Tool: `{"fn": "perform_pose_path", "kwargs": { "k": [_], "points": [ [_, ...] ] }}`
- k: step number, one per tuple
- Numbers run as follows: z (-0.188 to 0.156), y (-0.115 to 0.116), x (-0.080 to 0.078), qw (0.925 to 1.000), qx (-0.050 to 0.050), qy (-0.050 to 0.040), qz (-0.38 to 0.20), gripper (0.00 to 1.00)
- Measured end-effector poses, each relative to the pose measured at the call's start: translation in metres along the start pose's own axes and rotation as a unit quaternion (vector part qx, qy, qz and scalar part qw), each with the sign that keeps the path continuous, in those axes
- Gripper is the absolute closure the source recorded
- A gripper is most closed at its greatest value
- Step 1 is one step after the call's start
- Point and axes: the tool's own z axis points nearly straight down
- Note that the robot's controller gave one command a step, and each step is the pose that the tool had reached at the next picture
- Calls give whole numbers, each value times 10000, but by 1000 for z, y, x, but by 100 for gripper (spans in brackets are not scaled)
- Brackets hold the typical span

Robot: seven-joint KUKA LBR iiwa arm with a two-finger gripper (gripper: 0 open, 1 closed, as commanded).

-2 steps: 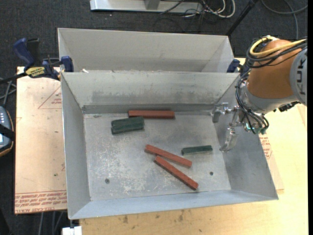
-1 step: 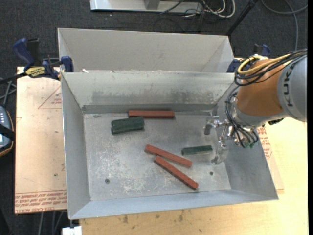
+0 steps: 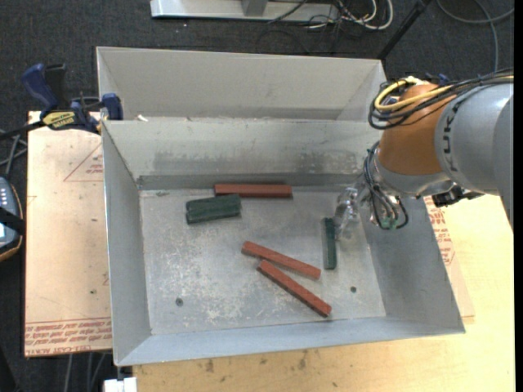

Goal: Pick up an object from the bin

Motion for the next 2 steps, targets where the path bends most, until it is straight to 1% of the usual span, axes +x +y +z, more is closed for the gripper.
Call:
{"fn": "perform_pose_path", "kwargs": {
  "k": [1, 2],
  "points": [
    [0, 0, 0, 10000, 3, 4, -1, 0],
    [0, 0, 0, 10000, 3, 6, 0, 0]
  ]
}}
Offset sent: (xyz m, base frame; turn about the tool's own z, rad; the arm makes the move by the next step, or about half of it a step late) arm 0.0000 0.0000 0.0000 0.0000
